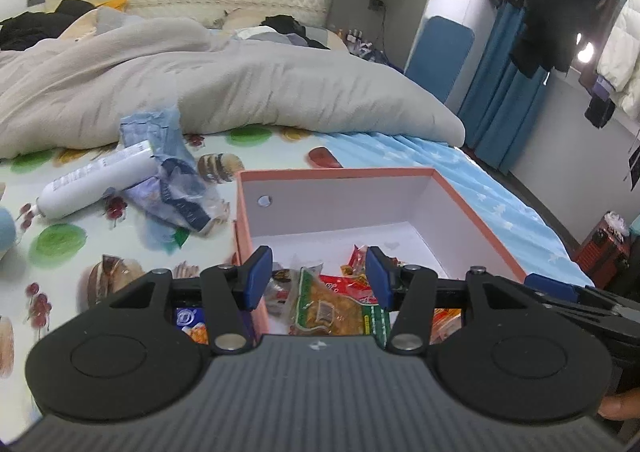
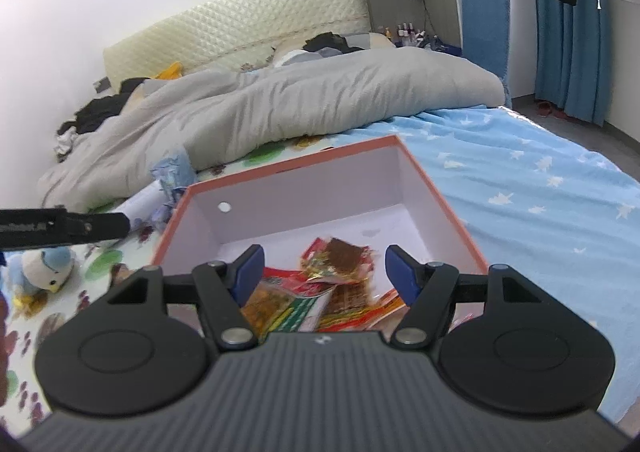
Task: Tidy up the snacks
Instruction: 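Raise both tools away from the box back toward the remaining snacks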
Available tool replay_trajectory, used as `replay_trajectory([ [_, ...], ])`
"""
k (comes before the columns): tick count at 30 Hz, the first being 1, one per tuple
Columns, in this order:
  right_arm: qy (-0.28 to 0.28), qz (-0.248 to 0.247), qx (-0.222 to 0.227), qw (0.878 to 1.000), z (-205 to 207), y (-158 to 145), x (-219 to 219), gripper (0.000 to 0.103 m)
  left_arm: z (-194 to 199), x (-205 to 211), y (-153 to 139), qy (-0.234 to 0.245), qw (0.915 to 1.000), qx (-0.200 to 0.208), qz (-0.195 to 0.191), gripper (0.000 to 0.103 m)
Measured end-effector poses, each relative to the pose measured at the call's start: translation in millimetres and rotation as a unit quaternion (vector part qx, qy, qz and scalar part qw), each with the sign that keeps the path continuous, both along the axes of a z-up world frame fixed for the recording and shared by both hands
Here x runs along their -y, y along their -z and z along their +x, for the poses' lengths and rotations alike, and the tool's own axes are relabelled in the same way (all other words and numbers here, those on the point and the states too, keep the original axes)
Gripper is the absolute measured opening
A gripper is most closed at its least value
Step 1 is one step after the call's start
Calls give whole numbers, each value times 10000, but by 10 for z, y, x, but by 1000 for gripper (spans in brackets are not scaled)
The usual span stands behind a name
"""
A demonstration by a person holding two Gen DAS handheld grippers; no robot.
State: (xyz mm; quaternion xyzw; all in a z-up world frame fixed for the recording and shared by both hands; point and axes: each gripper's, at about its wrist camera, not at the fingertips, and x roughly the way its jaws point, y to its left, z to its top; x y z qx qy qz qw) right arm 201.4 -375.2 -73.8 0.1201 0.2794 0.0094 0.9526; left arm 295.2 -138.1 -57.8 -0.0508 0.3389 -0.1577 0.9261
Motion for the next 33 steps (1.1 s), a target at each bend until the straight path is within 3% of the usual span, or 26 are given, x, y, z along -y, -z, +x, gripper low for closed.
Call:
replay_trajectory([
  [5,-64,15,174,9998,-188,-34,-149,69,-231,-142,-1,-59,9998,179,113,57],
  [13,-199,218,301,9991,-493,-38,-387,69,-584,-465,9,-243,9993,265,-57,58],
  [18,-310,202,357,9987,-637,-63,-514,69,-836,-582,-10,-214,9990,355,148,58],
  [33,-652,272,402,9967,-1192,-108,-1029,69,-1514,-1074,-67,-391,9984,349,222,61],
])
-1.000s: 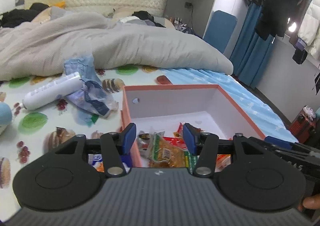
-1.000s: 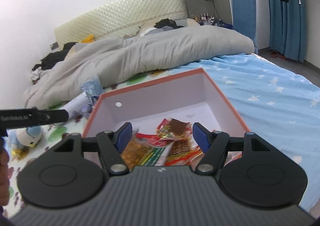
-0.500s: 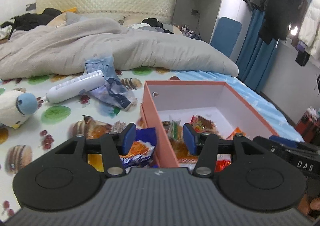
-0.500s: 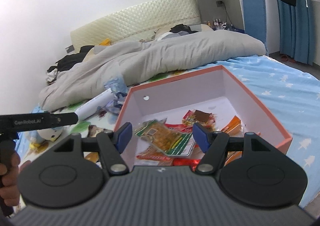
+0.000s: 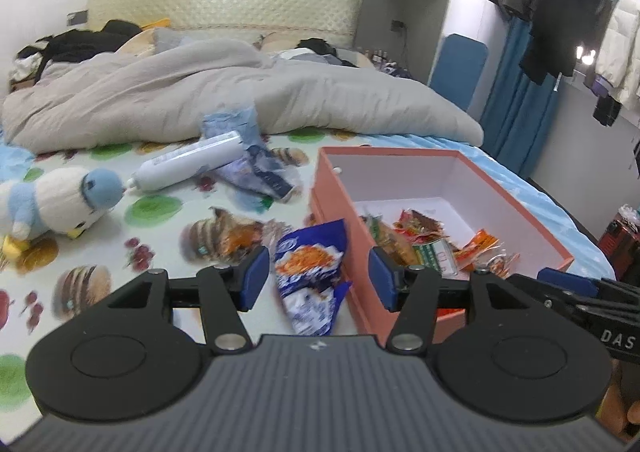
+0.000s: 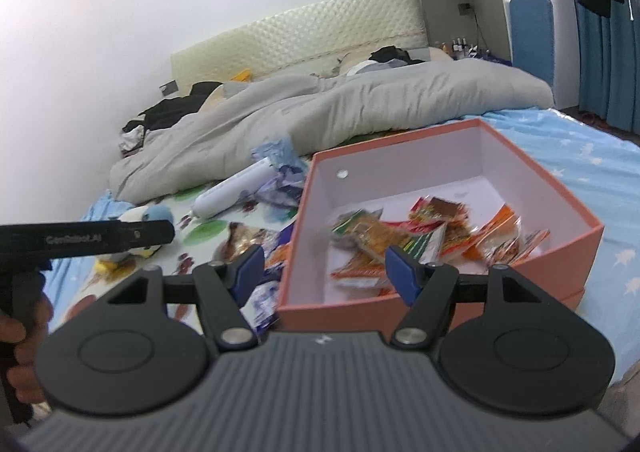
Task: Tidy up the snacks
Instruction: 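Raise both tools away from the box back toward the remaining snacks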
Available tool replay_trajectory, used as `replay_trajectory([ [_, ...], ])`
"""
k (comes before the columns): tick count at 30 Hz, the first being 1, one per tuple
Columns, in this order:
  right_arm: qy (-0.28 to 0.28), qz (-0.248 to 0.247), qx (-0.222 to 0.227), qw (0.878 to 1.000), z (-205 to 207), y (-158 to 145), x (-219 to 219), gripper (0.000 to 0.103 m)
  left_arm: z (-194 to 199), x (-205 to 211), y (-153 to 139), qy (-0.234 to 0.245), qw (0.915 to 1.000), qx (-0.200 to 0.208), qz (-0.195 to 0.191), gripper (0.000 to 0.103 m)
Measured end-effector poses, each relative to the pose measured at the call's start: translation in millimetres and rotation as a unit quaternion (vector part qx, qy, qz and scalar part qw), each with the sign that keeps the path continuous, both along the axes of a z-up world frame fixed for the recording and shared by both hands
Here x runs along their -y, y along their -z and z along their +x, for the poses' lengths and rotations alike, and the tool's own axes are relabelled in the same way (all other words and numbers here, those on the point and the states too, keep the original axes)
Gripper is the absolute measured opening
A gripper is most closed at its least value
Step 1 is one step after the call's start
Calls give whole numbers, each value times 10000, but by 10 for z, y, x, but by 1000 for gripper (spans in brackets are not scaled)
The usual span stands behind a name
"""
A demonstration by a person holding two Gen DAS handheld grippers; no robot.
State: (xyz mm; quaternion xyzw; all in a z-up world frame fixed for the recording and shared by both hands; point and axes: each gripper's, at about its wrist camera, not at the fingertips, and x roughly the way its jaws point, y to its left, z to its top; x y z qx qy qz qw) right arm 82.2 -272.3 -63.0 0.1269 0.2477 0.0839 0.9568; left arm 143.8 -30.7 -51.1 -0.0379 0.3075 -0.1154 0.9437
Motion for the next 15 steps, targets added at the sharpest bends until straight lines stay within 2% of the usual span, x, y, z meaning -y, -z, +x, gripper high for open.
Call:
replay_trajectory([
  [2,-86,2,-1,10000,-61,13,-72,69,-71,-85,35,-38,10000,-57,-35,61],
  [7,-336,-174,-102,9992,-232,77,-306,69,-270,-271,84,-115,9998,-66,169,61],
  [10,-461,-213,-203,9985,-337,123,-420,69,-376,-398,123,-203,9995,-203,99,61],
  [13,-352,-214,-241,9989,-435,152,-486,69,-487,-511,176,-313,9989,-343,19,61],
  [15,-311,-396,-176,9986,-503,138,-559,69,-577,-589,217,-401,9983,-418,-60,61],
])
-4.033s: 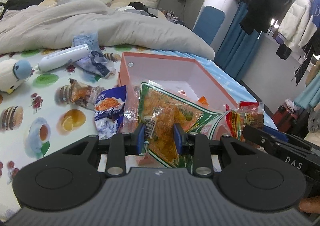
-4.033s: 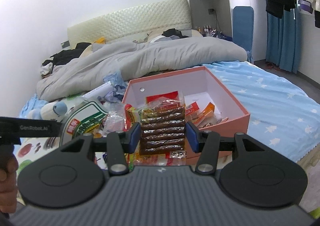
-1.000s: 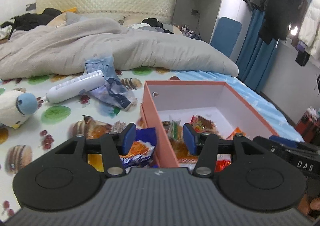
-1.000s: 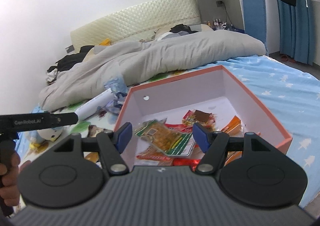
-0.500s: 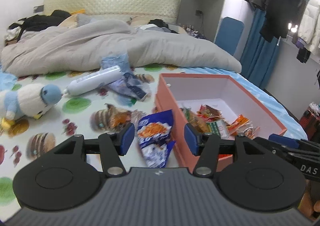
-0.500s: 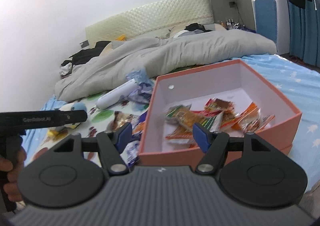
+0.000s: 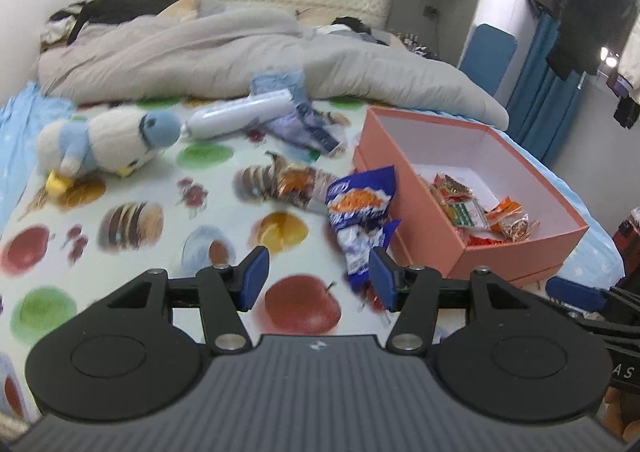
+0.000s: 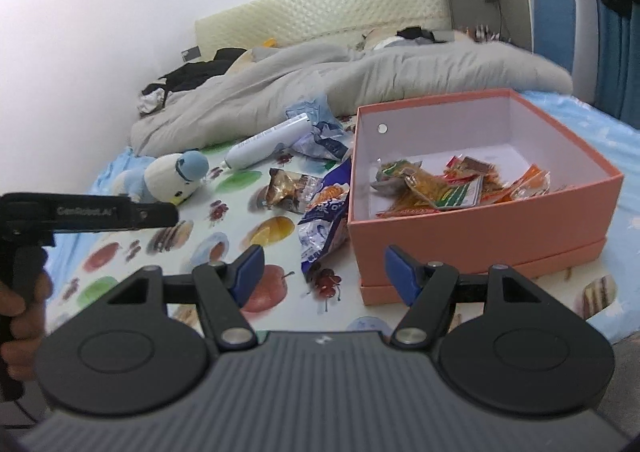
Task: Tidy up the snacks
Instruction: 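Raise both tools away from the box back toward the remaining snacks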
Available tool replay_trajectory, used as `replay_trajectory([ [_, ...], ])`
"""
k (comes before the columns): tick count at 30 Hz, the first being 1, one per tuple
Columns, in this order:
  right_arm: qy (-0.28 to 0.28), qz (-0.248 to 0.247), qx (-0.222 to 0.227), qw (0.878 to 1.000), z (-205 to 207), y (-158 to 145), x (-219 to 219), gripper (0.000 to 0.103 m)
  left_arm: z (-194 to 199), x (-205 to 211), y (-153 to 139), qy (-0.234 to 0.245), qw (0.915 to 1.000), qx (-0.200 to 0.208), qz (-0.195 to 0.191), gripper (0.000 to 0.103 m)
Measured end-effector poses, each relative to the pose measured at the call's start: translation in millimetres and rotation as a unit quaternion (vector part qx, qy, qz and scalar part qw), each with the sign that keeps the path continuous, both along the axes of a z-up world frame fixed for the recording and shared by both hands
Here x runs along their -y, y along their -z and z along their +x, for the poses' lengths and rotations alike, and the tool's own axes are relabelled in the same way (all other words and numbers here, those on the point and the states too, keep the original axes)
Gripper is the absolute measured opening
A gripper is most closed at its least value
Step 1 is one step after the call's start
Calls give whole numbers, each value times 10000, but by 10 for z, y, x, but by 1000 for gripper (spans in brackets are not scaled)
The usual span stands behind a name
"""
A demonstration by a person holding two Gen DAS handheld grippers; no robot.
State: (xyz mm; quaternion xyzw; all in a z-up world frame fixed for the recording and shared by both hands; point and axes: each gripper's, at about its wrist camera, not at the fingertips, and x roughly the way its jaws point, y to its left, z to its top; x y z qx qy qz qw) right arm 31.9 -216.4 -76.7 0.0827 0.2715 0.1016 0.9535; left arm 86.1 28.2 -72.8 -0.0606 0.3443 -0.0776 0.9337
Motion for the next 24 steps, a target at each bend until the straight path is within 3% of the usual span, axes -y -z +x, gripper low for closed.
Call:
replay_trajectory([
  [6,-179,-175,-9,9997,-59,0,-184,69,-233,-274,194,-493,9980,-261,-298,61],
  [10,-309,-687,103,9971,-61,8,-394,69,-200,-388,330,-676,9966,-369,-278,61],
  [16,-453,-832,0,9955,145,139,-632,69,190,-543,609,-713,9953,-489,-443,61],
  [24,-157,-803,-133,9966,563,435,-971,69,927,-732,851,-654,9931,-547,-811,65],
])
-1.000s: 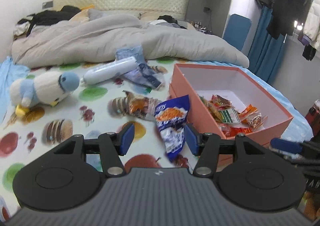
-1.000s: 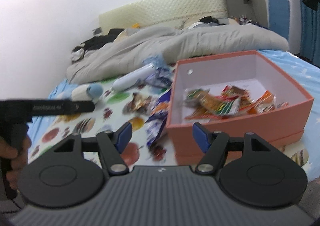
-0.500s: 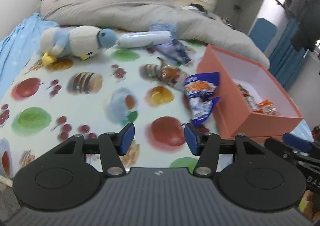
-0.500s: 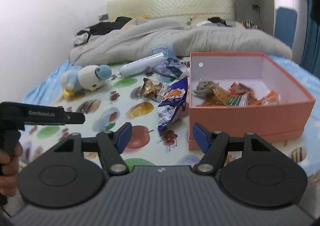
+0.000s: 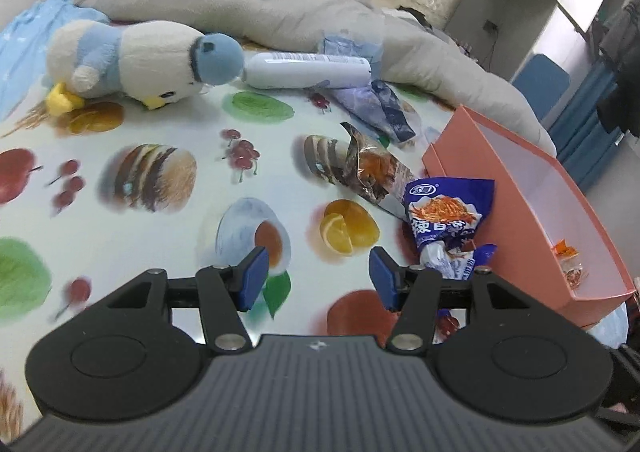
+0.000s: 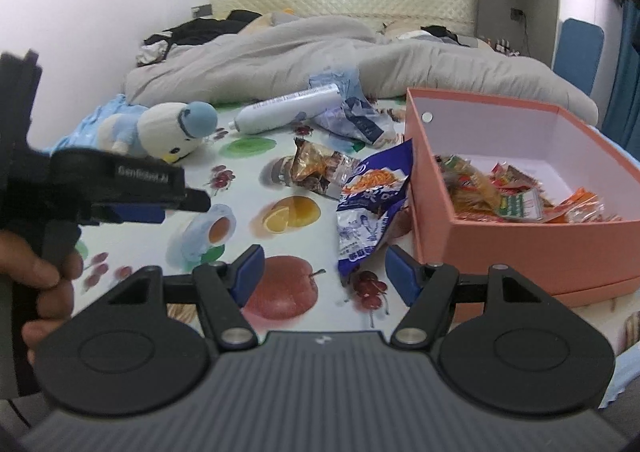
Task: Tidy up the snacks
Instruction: 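Raise both tools away from the box back toward the remaining snacks, then lower the right tool onto the blue chip bag while the left tool reaches the shrimp pack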
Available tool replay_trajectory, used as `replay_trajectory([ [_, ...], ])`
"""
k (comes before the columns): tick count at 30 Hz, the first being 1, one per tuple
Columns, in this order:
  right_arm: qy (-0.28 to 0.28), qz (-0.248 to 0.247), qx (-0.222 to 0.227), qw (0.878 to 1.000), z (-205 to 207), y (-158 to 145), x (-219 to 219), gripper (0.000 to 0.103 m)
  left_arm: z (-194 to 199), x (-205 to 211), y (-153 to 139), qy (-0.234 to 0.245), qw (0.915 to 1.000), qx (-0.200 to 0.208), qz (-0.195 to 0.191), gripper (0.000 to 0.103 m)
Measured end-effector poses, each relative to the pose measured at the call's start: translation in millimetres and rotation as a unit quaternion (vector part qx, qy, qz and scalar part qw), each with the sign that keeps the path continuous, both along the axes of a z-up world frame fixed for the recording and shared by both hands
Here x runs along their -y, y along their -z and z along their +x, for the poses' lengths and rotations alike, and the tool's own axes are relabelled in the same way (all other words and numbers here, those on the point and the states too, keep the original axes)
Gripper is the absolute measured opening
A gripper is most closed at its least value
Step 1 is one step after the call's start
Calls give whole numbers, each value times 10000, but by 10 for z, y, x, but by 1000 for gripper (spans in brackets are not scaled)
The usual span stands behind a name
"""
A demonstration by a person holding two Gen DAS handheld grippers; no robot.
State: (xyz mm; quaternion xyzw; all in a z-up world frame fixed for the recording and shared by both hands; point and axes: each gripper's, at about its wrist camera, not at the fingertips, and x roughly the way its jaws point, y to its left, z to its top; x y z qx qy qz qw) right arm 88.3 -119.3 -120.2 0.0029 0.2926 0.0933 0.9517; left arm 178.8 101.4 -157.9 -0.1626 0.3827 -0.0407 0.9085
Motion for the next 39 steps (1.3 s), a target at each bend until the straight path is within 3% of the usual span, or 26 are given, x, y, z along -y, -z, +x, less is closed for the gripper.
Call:
replay_trajectory([
  [5,311,-8,-127,9994,252,247,-100,69,297,-114,216,179,9996,-144,-172,68],
  [9,601,-239,-296,9975,445,434,-187,69,554,-143,321,360,9992,-26,-152,81],
  [21,989,-755,-257,9919,845,702,-370,68,1540,57,553,914,9941,54,-585,81],
  [24,1077,-834,-306,9902,916,754,-365,64,1736,111,637,1015,9910,-83,-868,80],
  [27,1128,-870,-305,9893,961,784,-355,63,1855,205,725,1021,9925,-84,-665,79],
  [32,995,-862,-404,9905,1016,851,-344,51,1911,305,867,1037,9936,-1,-440,65],
  [35,999,-904,-430,9899,1033,865,-322,44,1924,345,881,1029,9944,76,-245,51],
  [37,953,-951,-423,9900,1032,864,-327,42,1914,348,884,1106,9936,104,-218,34],
  [39,888,-965,-423,9905,1030,861,-324,41,1885,353,880,1138,9932,142,-183,34],
])
